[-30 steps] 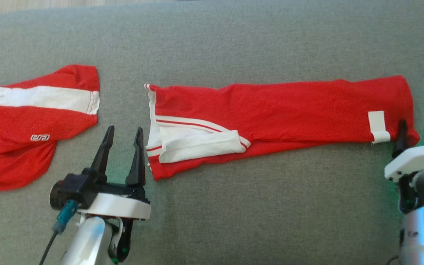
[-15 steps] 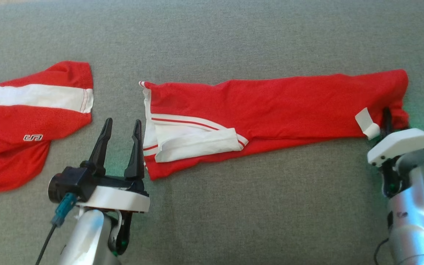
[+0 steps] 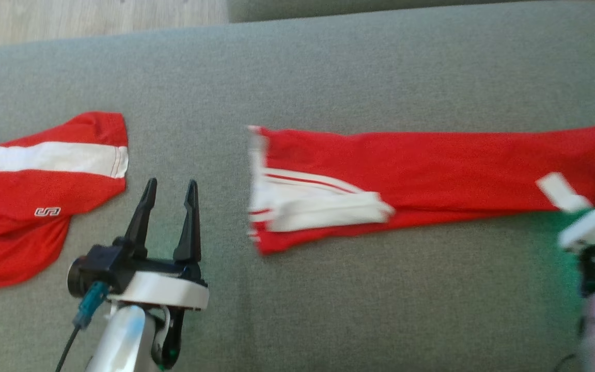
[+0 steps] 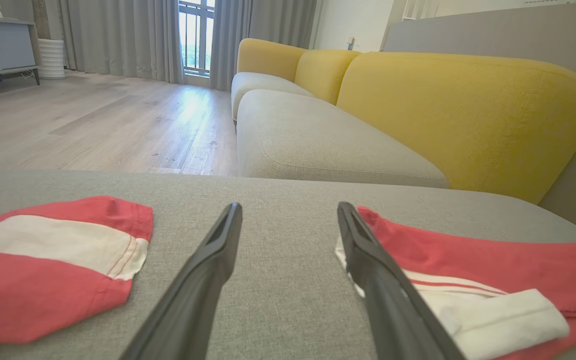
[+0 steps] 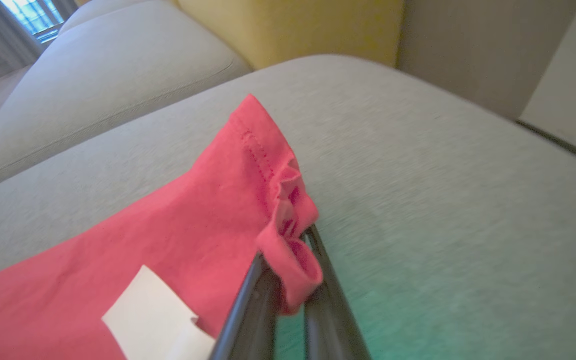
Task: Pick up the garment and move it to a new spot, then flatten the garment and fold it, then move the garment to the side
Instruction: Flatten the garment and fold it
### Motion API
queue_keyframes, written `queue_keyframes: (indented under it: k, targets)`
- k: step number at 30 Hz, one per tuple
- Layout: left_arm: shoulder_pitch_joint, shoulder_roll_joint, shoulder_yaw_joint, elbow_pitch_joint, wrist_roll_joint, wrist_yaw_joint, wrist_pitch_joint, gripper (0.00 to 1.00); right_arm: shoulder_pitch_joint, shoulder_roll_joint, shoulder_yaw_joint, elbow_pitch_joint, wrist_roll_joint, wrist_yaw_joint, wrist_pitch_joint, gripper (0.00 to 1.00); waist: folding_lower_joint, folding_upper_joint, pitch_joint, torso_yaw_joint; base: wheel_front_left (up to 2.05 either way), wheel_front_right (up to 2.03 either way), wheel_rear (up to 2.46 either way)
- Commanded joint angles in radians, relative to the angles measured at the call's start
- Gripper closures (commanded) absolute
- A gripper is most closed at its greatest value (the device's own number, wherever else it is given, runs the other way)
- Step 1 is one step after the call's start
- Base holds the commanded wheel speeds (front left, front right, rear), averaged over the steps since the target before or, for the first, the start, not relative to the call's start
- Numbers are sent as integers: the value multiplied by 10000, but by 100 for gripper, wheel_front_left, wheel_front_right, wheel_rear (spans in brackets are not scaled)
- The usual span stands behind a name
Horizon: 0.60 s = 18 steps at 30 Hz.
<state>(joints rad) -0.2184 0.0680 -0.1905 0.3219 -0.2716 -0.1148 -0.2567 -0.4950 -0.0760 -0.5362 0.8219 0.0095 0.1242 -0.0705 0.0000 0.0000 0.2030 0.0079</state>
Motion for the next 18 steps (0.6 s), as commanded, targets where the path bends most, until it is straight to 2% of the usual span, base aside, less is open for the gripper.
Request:
queue_keyframes:
  k: [1, 5, 9, 14, 18]
  targets:
    - [-16, 38, 409, -246, 100, -31, -51, 0, -110, -361, -167, -524, -233, 65, -78, 100, 0, 0, -159, -52, 0, 0, 0]
    - [98, 7, 501, -264, 105, -46, -51, 0, -171, -352, -700, -933, -655, 65, -78, 100, 0, 0, -342, -82, 0, 0, 0]
    - [195, -29, 590, -263, 99, -56, -51, 0, -213, -27, -405, -1317, -651, 65, -53, 100, 0, 0, -529, -122, 0, 0, 0]
    - [287, -67, 627, -204, 93, -70, -51, 0, -78, 227, 901, -1971, -51, 65, 44, 100, 0, 0, -840, -144, 0, 0, 0]
    - [367, -95, 618, -147, 84, -77, -51, 0, 235, 252, 2764, -2464, 1252, 65, 258, 100, 0, 0, -1113, -63, 0, 0, 0]
